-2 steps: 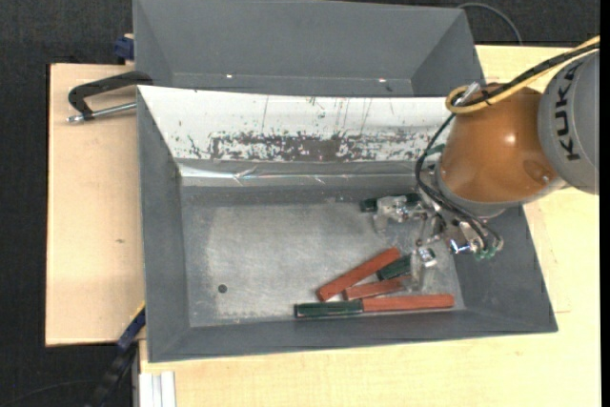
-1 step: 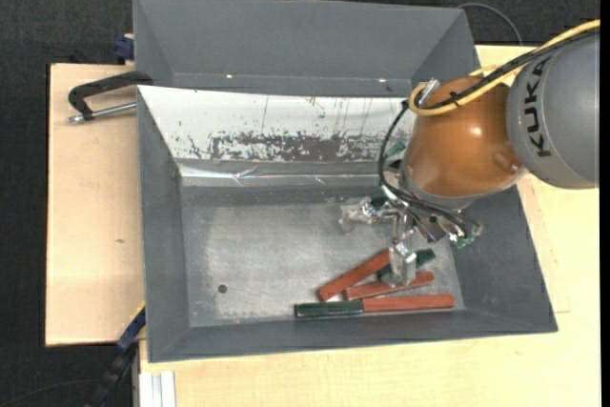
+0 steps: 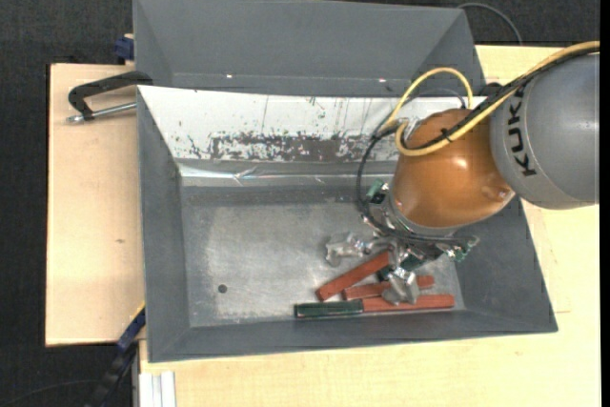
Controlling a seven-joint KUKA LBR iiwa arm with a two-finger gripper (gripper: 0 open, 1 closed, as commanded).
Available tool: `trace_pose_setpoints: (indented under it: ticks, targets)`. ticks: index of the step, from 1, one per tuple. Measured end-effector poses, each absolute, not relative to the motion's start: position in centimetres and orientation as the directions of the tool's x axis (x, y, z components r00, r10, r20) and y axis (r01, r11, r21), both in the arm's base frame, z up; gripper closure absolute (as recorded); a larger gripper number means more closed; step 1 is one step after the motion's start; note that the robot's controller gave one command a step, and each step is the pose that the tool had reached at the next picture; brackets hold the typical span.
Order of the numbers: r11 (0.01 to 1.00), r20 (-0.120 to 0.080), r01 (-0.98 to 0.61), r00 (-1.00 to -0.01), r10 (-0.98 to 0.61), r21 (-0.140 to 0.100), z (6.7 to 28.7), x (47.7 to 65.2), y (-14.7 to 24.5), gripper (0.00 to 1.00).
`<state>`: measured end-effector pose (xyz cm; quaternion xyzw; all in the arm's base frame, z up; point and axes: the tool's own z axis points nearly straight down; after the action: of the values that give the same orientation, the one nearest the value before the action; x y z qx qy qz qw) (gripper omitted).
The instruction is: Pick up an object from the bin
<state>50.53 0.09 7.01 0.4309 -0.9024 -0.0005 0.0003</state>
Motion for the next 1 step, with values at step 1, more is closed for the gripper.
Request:
trace_pose_setpoints:
  ticks: [1]
  targets:
    - [0.631,-0.001,-0.776,-0.631,-0.776,0.000,7.09,50.60,0.15,0.00]
